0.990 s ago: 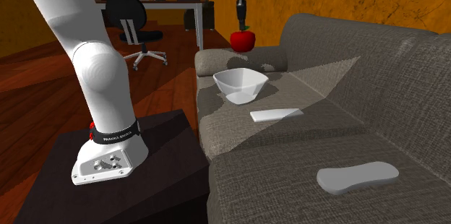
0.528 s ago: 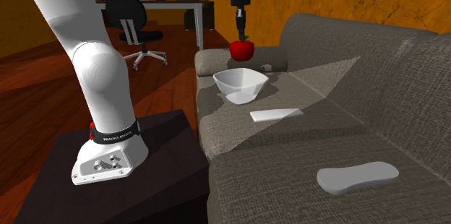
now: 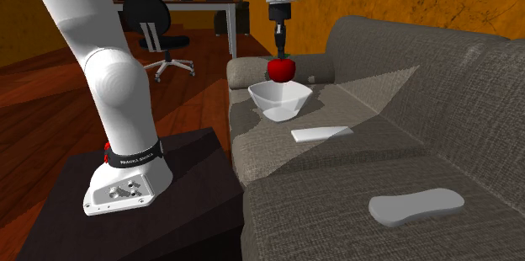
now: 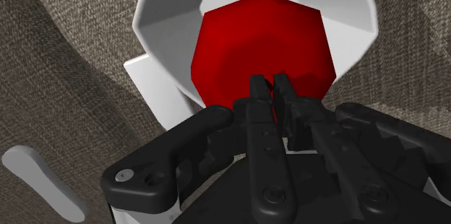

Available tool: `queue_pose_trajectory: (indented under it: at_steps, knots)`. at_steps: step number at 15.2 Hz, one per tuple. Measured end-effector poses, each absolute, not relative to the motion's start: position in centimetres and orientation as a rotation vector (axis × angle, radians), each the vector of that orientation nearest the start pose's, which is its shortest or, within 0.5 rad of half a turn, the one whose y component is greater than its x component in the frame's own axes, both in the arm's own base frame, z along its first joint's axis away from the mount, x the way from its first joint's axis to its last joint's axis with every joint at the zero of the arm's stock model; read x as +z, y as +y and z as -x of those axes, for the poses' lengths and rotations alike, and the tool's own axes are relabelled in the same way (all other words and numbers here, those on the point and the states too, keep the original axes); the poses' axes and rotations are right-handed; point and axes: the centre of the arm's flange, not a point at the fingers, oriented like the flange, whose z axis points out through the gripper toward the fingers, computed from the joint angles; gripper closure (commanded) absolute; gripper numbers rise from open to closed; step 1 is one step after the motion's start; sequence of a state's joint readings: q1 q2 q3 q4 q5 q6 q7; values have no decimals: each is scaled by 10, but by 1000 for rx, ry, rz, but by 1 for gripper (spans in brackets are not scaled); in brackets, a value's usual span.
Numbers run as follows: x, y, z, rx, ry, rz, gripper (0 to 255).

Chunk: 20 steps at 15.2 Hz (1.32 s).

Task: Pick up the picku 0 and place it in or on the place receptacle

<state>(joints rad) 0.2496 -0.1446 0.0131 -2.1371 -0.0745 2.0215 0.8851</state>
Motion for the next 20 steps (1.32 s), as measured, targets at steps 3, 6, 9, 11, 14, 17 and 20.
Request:
queue_pose_trajectory:
  at_steps: [3,6,9,11,14,17,20]
  knots:
    - [456,129,-494,-99,927,3045,255]
    - [443,129,-494,-99,927,3045,255]
    - [440,129,-494,-99,927,3045,255]
    - [440,129,-494,-99,927,3044,255]
    - [440,129,-494,-100,927,3044,0]
    - [440,129,-494,-100,927,3044,0]
    - [447,129,-493,-101,926,3044,0]
